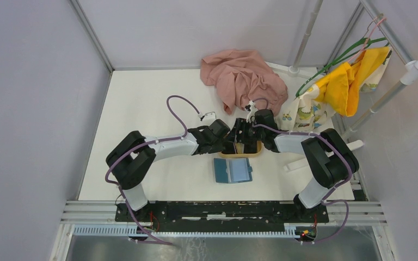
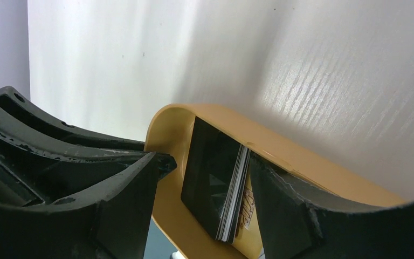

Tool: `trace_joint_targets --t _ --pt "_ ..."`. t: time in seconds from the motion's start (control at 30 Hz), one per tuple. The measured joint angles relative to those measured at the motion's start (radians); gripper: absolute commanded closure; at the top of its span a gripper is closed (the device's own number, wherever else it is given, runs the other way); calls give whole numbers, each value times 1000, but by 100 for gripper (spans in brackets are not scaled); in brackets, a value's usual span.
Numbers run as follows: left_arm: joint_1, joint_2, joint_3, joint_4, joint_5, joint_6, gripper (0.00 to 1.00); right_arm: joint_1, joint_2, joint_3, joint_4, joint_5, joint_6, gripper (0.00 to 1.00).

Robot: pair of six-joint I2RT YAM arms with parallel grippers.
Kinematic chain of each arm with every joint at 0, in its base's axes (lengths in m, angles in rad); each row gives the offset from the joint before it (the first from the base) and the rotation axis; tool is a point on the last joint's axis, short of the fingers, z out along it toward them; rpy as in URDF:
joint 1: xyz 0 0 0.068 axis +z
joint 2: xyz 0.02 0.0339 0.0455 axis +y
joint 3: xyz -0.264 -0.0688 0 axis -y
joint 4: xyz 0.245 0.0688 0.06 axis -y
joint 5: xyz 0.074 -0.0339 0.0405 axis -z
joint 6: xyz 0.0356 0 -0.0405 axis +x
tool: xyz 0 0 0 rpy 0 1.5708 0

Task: Put the credit cards into the card holder
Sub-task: Pick up the credit card from the storage box.

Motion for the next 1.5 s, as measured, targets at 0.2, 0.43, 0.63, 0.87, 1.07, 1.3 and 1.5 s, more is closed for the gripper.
trace_joint_targets --t 0.2,0.43,0.63,0.87,1.07,1.3,1.5 --pt "-2 0 0 7 2 -6 70 5 0 12 -22 15 -9 32" --pt "-3 -2 0 14 13 -5 75 3 0 9 -15 -25 8 36" --pt "-4 -6 0 6 23 -5 77 -15 -2 -30 72 -84 68 39" --pt "-4 -8 0 7 25 -5 77 -19 -21 -47 155 -156 119 62" --pt "-4 -13 0 42 29 -5 76 -8 -17 -38 105 -168 72 59" --pt "-4 -13 0 60 43 -5 76 -6 20 8 -23 -113 -40 53" --pt "-4 -13 0 71 50 -5 75 -5 23 43 -100 -60 -128 54"
